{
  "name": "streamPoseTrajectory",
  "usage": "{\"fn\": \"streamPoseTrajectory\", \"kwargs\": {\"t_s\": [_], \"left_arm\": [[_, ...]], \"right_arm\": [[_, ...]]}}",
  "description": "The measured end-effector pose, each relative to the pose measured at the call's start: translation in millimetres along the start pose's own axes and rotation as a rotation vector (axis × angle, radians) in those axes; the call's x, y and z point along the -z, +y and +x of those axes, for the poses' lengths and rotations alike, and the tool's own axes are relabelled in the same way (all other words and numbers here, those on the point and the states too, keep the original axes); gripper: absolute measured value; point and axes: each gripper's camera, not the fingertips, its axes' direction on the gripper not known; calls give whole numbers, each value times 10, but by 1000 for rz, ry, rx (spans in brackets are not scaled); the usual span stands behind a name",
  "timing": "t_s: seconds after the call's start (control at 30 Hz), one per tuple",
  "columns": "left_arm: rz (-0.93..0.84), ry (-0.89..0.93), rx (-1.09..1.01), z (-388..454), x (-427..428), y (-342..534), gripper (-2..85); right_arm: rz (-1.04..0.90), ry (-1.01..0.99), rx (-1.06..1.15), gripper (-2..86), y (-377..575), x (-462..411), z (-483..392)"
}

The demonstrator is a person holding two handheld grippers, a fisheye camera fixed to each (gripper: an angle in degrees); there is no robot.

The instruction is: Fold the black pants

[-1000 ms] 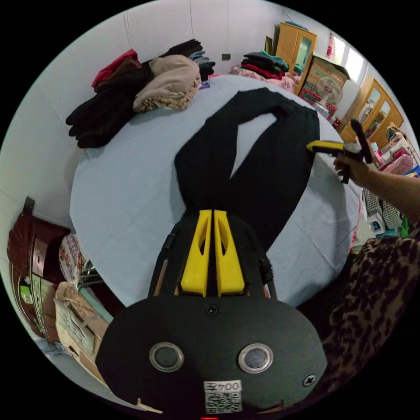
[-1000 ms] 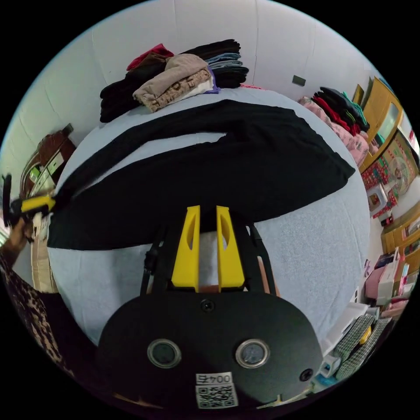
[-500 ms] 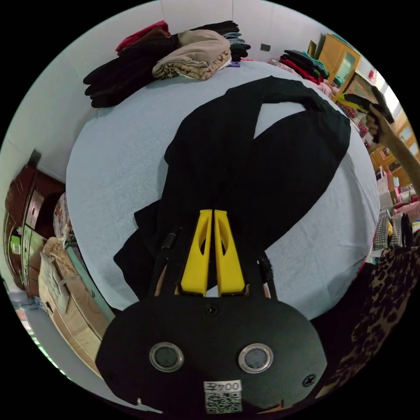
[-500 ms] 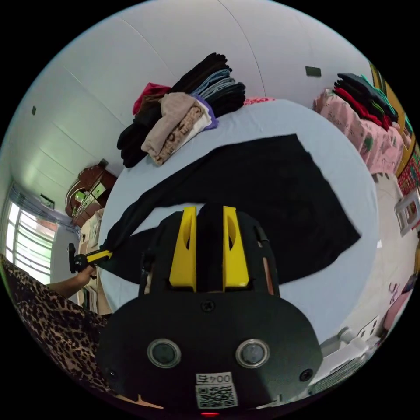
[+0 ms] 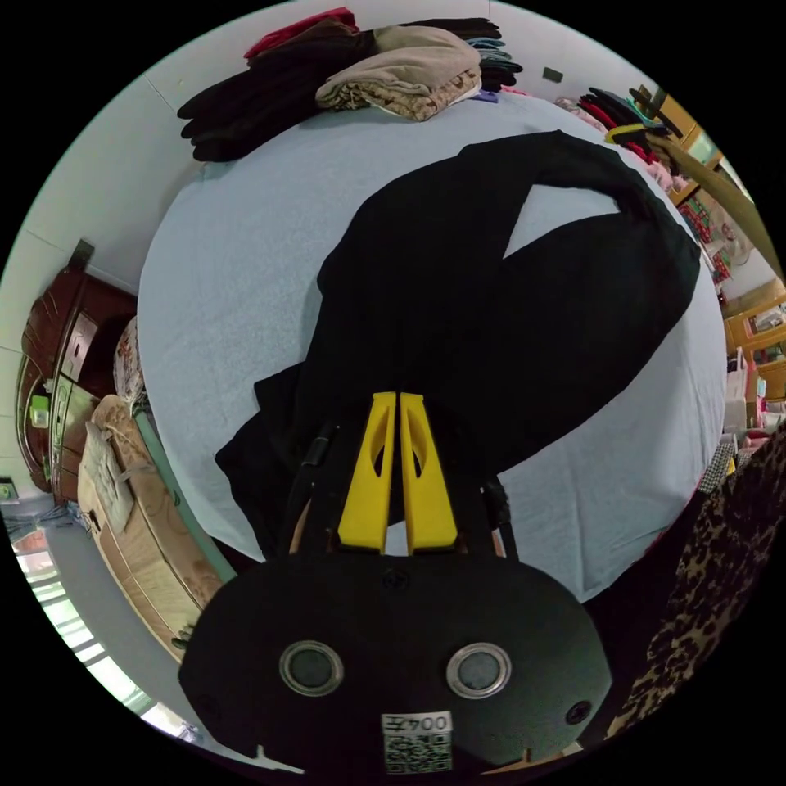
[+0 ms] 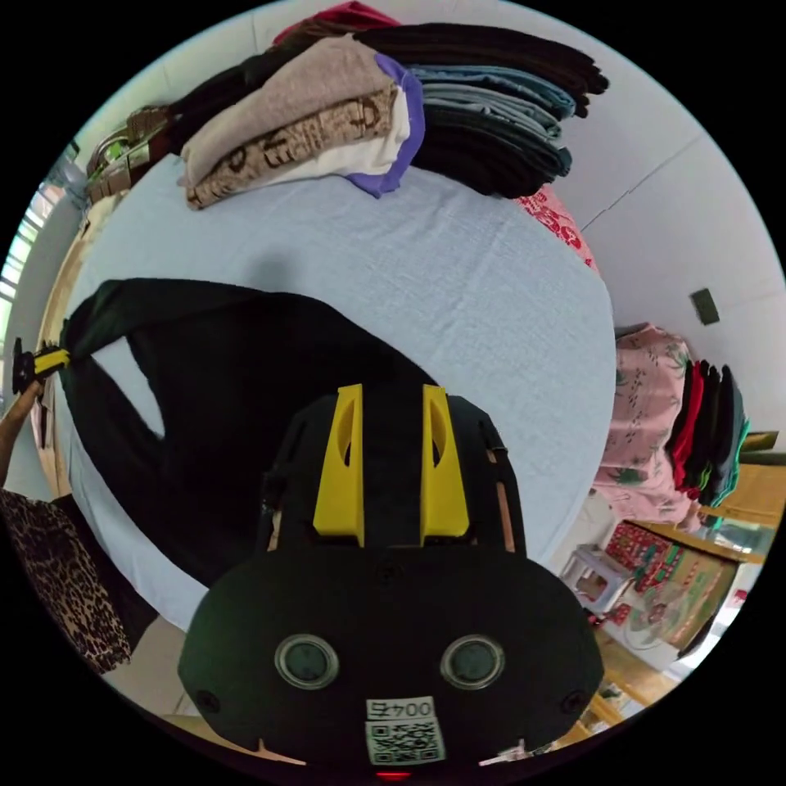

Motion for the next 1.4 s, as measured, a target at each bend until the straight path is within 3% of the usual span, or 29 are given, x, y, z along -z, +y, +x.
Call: {"fn": "streamPoseTrajectory", "kwargs": {"t_s": [0.2,0.43,0.57,0.7,0.83,1.07,1.4], "left_arm": [[-11,20,34,-3,-58,111,3],[-37,15,53,-18,-113,243,4],[-43,33,70,-86,-139,341,6],[-43,21,118,-221,-89,393,7],[101,61,208,-578,248,468,6],[274,156,179,-1136,721,696,6],[243,217,28,-1128,468,1264,7]], "right_arm": [[-125,21,95,113,-481,-194,333],[-194,-93,98,102,-726,-297,708],[-215,-92,111,12,-720,-238,738],[-142,-26,107,-3,-586,37,714],[-58,-10,84,-8,-282,555,774],[61,99,37,-8,528,1270,553],[91,142,-119,-10,1882,1331,-52]]}}
